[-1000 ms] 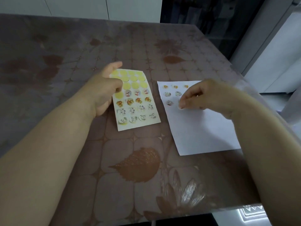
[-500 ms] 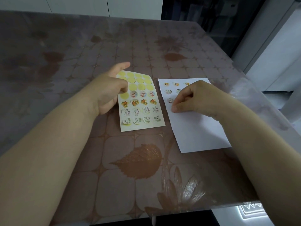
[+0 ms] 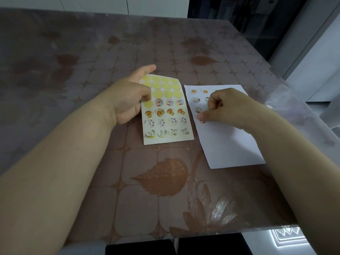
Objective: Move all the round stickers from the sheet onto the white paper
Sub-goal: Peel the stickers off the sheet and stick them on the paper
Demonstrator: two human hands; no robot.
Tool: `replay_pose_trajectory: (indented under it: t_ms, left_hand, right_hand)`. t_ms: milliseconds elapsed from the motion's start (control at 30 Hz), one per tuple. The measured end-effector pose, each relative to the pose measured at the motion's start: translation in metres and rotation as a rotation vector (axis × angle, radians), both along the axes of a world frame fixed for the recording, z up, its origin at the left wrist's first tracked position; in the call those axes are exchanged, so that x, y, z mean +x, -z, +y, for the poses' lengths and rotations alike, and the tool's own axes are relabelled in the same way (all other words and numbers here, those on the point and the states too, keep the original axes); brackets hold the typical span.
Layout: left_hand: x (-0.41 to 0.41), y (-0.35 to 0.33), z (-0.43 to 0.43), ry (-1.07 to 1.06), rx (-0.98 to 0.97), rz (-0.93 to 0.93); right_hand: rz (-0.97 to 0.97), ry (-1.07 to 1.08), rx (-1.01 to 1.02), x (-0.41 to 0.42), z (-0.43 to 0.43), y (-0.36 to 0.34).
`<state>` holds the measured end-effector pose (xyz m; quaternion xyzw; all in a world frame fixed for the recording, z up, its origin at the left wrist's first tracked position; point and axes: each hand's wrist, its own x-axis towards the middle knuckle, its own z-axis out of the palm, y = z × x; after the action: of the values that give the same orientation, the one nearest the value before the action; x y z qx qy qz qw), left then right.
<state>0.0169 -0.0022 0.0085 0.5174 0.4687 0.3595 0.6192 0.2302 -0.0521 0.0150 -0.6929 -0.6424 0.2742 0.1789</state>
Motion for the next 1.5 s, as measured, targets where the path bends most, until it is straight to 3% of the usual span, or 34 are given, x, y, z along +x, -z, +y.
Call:
replay_pose_trajectory:
  t_ms: [200,267,500,700,967,1067,1300,1500]
  left_hand:
    - [-0.001,0.000,-0.001,0.085,-0.008,-0.024]
    - [-0.001,0.001,-0.001,0.109,-0.004,-0.018]
    - [-0.004,0.004,-0.005,0.298,0.042,-0.025]
    - [-0.001,0.008,-0.005,0.308,0.199,0.231]
    - [-0.001,0.008,-0.004,0.298,0.201,0.284]
    - [-0.003,0.008,-0.003,0.310,0.202,0.283]
    - [-0.009,0.005,-0.002,0.300,0.325,0.428]
    - [-0.006,0.004,-0.005,0.296,0.347,0.481]
  right_hand:
    - [0.089,-0.144,0.376,-0.025,-0.001,0.003]
    - [0.023,-0.196,0.464,-0.035,0.000,0.007]
    - [0.008,-0.262,0.547,-0.050,0.005,0.025]
    - [0.118,-0.237,0.487,-0.048,0.004,0.022]
    - [0.328,-0.169,0.379,-0.041,0.002,0.006]
    - [0.273,-0.090,0.346,-0.024,0.001,-0.009]
    - [0.026,-0.012,-0.109,0.031,-0.006,-0.023]
    - [-0.061,0.002,-0.149,0.030,-0.005,-0.018]
